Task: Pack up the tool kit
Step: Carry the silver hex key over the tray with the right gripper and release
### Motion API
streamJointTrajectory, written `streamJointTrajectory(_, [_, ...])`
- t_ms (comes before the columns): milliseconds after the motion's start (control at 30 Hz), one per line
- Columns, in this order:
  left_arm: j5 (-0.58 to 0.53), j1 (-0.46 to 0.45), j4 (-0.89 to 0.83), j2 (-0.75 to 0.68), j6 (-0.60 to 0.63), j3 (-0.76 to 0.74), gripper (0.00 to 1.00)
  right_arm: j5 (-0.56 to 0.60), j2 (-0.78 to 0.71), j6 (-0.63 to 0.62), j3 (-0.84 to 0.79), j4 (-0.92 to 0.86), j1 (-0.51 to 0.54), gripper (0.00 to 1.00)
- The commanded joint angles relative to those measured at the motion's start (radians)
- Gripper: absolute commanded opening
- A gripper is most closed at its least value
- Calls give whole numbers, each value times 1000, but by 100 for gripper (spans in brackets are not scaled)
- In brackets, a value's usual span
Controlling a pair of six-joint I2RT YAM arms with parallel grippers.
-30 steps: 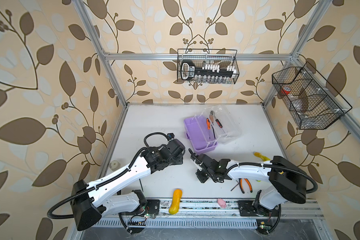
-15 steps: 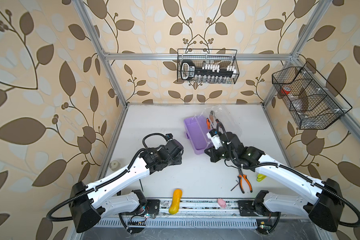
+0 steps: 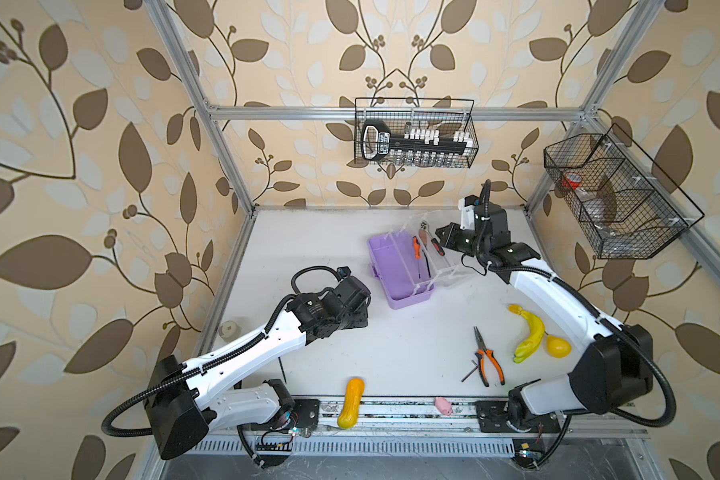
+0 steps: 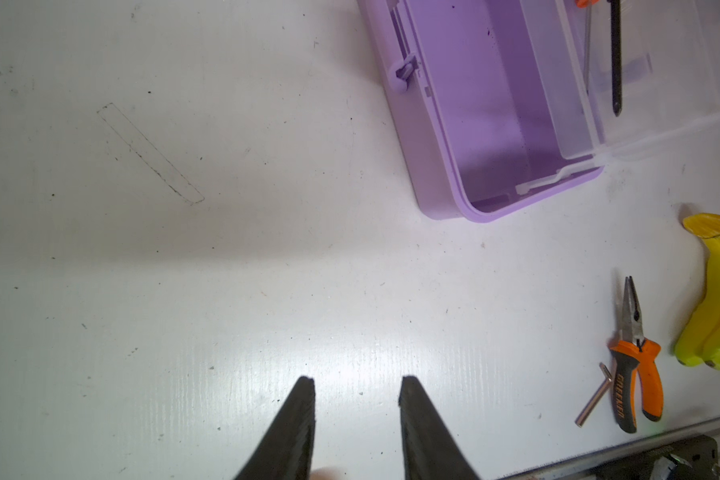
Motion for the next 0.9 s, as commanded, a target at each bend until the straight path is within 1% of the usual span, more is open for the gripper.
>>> streamJointTrajectory(0, [6,19,12,-11,25,10,36,55,72,77,69,26,-17,0])
streamJointTrajectory(100, [13,31,11,-16,29,6,36,89,130,103,114,31,-26,0])
streamJointTrajectory(233, [23,45,10,-21,30,-1,36,99,189,166,143,61,-48,0])
streamJointTrajectory(300, [29,51,8,-21,30,-2,37,120,223,168,184,31,-50,0])
streamJointTrajectory(433, [32,61,8,-21,31,-8,37,126,275,183,233,16,-56,0])
streamJointTrajectory(633, [42,73,10,-21,31,-14,37,83,351,203,277,8,-62,0])
streamJointTrajectory(800, [47,79,11,-21,31,-16,37,61,375,221,271,22,-62,0])
streamJointTrajectory(833, [47,79,11,-21,31,-16,37,63,377,221,273,22,-62,1])
streamJointTrajectory(867, [49,81,13,-19,31,-16,37,64,378,221,274,22,-65,5])
